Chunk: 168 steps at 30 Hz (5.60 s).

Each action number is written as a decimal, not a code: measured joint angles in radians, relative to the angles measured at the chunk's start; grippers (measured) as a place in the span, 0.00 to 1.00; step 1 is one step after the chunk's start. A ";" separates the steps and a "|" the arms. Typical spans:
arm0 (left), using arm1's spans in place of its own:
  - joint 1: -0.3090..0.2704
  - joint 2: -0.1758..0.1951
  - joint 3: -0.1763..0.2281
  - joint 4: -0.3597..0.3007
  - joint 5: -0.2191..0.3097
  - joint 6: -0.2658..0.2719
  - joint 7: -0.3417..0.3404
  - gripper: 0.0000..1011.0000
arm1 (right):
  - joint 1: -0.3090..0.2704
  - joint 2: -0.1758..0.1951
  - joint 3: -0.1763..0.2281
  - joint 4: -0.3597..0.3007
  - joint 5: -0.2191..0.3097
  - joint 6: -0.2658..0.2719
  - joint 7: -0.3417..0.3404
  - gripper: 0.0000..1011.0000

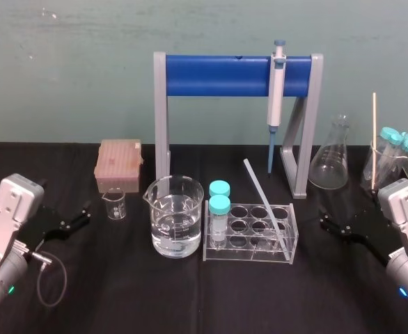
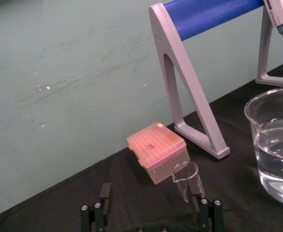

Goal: Pick up the stirring rod with one hand, then place it down.

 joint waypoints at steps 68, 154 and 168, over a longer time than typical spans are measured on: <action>0.000 0.000 0.000 0.000 0.000 0.000 0.000 0.99 | 0.000 0.000 0.000 0.000 0.000 0.000 0.000 0.99; 0.000 0.000 0.000 0.000 0.000 0.000 0.000 0.99 | 0.325 -0.248 -0.026 0.390 0.201 -0.025 0.654 0.92; 0.000 0.000 0.000 0.000 0.000 0.000 0.000 0.99 | 0.326 -0.247 -0.026 0.389 0.202 -0.026 0.655 0.53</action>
